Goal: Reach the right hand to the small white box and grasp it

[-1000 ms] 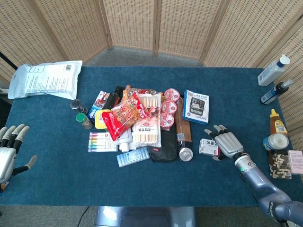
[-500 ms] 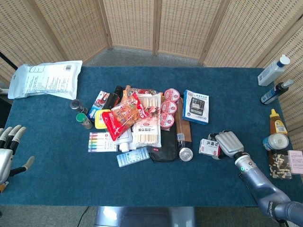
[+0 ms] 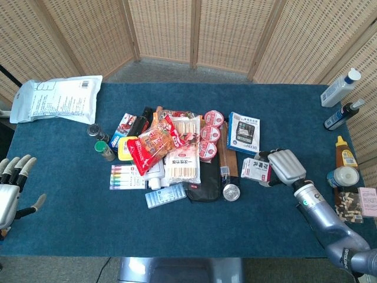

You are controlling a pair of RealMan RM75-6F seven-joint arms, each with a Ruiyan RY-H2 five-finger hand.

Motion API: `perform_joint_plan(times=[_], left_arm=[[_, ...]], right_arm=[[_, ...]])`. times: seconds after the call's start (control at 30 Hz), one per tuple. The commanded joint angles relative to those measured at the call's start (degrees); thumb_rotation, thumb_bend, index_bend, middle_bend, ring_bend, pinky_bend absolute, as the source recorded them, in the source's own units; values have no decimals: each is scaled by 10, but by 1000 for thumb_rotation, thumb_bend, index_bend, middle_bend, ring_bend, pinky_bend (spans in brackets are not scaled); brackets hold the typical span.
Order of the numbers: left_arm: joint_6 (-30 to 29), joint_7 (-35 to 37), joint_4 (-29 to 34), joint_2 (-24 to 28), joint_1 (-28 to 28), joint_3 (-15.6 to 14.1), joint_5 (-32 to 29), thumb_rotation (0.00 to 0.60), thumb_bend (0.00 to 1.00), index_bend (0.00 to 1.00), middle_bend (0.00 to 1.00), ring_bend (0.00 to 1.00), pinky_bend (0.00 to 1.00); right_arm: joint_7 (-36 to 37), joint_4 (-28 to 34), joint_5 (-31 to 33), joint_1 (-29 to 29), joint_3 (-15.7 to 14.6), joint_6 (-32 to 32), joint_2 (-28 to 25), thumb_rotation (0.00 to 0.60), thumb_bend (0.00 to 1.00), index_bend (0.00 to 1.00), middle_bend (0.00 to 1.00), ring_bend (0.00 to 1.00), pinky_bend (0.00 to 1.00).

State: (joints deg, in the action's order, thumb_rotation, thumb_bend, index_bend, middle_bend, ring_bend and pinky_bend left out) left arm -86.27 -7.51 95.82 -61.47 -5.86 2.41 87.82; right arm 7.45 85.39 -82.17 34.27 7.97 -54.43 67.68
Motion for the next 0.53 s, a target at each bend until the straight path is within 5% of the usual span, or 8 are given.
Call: perform_joint_plan(times=[0.03,0.3,0.53], left_arm=[[0,-1,1,-1,0,-1,2,459,352,34,40,103,0],[-7,-2,3,-2,2,-2,7,459,353,35,39,103,0],[-6,9,-7,-7,3,-1,3,459,353,34,40,103,0]], right_arm=[[13,40,11,19,30,2,-33,600,250,426,886,556,412],[15,127,50,63,100,13,-98,600,247,422,881,558,412],[-22,180,83,83,120,26,-131,600,247,424,881,568,412]])
